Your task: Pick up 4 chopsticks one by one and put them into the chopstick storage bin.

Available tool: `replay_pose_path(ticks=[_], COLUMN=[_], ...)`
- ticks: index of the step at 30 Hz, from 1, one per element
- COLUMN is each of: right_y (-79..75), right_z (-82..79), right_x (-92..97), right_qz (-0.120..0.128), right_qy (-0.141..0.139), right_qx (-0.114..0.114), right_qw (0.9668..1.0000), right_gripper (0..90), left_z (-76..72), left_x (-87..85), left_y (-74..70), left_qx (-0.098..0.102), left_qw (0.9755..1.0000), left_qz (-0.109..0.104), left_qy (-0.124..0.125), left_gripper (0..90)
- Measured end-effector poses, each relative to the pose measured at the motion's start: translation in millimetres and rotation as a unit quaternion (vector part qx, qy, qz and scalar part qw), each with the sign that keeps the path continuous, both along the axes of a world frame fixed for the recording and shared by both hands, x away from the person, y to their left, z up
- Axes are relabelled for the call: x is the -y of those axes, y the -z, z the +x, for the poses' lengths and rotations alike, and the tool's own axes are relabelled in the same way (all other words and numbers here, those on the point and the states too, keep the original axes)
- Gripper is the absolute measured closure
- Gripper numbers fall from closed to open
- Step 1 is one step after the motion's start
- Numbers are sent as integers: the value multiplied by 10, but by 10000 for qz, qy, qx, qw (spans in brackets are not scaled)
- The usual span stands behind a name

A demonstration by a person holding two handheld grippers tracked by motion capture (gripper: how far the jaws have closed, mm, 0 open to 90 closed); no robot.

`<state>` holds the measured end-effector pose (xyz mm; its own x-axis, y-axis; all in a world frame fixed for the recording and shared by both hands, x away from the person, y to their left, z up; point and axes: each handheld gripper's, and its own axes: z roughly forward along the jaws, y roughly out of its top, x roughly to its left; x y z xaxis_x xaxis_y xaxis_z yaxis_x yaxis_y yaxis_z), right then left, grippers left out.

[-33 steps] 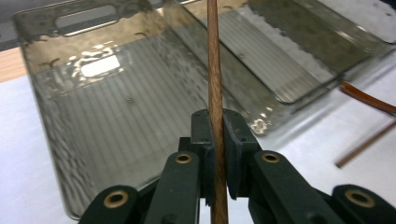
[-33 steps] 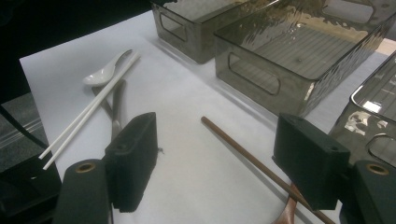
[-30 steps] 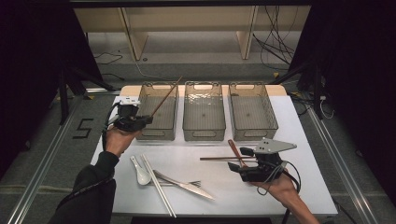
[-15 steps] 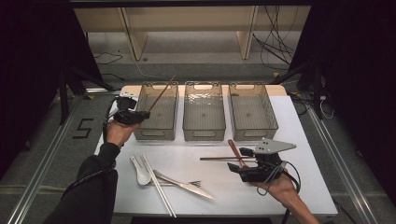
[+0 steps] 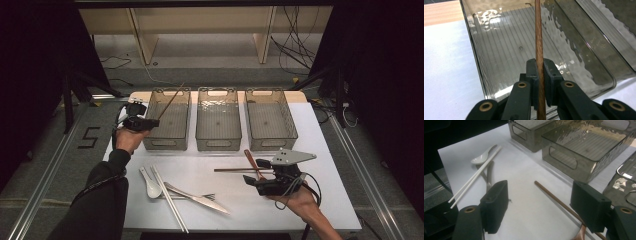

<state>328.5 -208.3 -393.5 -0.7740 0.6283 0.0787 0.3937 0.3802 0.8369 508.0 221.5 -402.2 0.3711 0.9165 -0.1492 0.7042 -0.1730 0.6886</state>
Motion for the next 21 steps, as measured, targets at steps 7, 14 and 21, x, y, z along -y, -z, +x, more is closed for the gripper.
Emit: replay_pose_path(ticks=[7, 14, 21], right_y=[2, 6, 3], right_z=[8, 2, 13], right_x=[6, -6, -9], right_qz=[-4, -21, -54], right_qy=[-12, -43, -89], right_qx=[-26, -45, -74], right_qw=[10000, 10000, 9999], right_gripper=[313, 313, 312], left_z=[85, 29, -256], left_x=[23, 53, 172], left_y=[33, -9, -162], left_qx=[-206, -185, 72], left_qw=[9996, 9998, 9974], left_qz=[94, -69, -402], left_qy=[-139, -86, 592], left_gripper=[823, 637, 359])
